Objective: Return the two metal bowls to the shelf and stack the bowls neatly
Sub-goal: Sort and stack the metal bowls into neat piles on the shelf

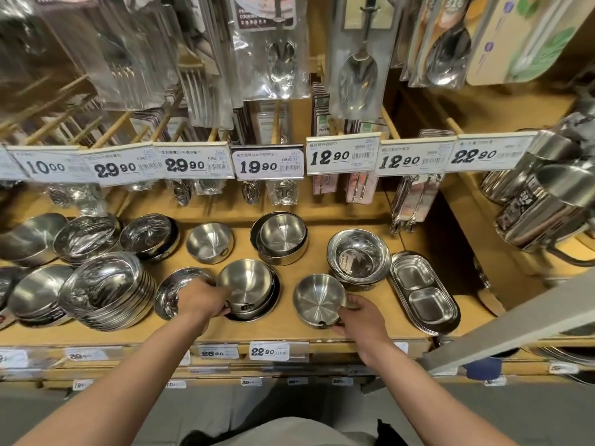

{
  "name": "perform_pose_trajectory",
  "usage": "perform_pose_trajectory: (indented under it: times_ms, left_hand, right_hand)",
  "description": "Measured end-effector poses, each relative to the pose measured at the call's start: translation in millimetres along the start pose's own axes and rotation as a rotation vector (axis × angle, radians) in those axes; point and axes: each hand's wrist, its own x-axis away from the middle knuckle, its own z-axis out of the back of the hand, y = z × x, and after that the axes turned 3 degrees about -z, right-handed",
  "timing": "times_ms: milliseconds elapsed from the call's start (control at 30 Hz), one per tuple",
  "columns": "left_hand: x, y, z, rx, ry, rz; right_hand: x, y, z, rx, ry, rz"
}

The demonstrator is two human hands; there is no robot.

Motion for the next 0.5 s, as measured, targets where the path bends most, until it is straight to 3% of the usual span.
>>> perform_pose_trajectory:
  times_ms: [300,500]
  left_hand:
    - [6,17,12,0.023,0.008,-0.111]
    - [36,37,-23,0.185,-0.181,-0.105]
  right_hand:
    - [-4,1,5,0.05,0.001,-0.046]
    - [-2,-4,14,0.075,0.0,-0.023]
